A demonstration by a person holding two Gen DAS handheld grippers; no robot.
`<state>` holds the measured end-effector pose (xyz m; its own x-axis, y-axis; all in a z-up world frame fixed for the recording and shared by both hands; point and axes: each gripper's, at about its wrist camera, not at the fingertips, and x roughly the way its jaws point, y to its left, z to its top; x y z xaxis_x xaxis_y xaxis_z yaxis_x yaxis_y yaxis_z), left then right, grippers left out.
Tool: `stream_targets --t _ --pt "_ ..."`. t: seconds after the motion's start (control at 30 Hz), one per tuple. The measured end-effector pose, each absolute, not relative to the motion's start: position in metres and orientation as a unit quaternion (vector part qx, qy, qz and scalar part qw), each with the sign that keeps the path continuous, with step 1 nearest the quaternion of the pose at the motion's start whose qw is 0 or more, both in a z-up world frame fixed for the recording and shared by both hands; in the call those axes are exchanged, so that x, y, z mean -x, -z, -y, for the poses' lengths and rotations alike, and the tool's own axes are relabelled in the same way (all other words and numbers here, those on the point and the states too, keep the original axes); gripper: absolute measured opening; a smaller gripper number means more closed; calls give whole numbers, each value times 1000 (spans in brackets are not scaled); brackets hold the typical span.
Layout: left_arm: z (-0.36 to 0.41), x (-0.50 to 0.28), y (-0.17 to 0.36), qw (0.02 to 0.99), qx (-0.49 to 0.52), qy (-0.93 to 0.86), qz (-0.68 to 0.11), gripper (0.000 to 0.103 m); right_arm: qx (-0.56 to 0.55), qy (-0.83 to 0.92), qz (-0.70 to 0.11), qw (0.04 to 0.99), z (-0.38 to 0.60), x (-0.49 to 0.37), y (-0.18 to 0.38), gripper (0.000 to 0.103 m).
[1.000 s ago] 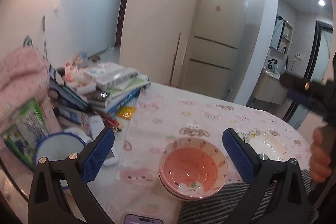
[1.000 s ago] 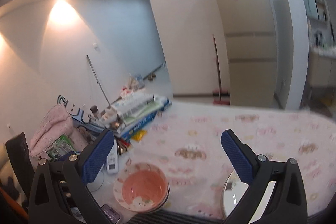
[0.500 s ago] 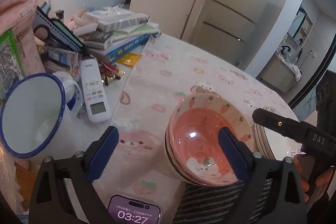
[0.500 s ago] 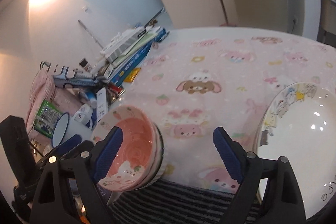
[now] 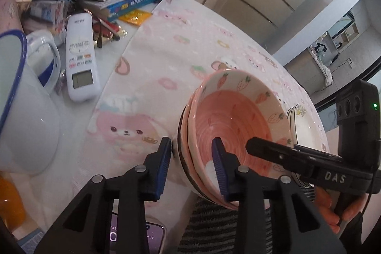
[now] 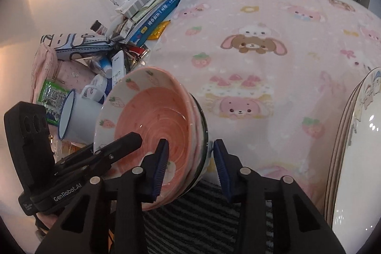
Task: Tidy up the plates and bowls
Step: 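Close the left gripper on the rim of the pink strawberry bowl stack, then lift the pink bowl stack with the left gripper and carry it over the plates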
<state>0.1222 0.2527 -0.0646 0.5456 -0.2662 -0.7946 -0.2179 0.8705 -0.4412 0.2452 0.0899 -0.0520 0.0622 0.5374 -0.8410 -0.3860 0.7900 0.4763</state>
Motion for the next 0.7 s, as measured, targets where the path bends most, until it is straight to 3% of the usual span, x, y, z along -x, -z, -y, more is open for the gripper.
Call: stream_targets --t 0.33,0.7 --pt "-252 -131 75 827 264 12 -495 35 -90 -310 -656 682 -95 -254 70 37" --pt "-252 -125 76 835 280 -6 -473 32 -109 -306 -651 686 -93 -252 71 36"
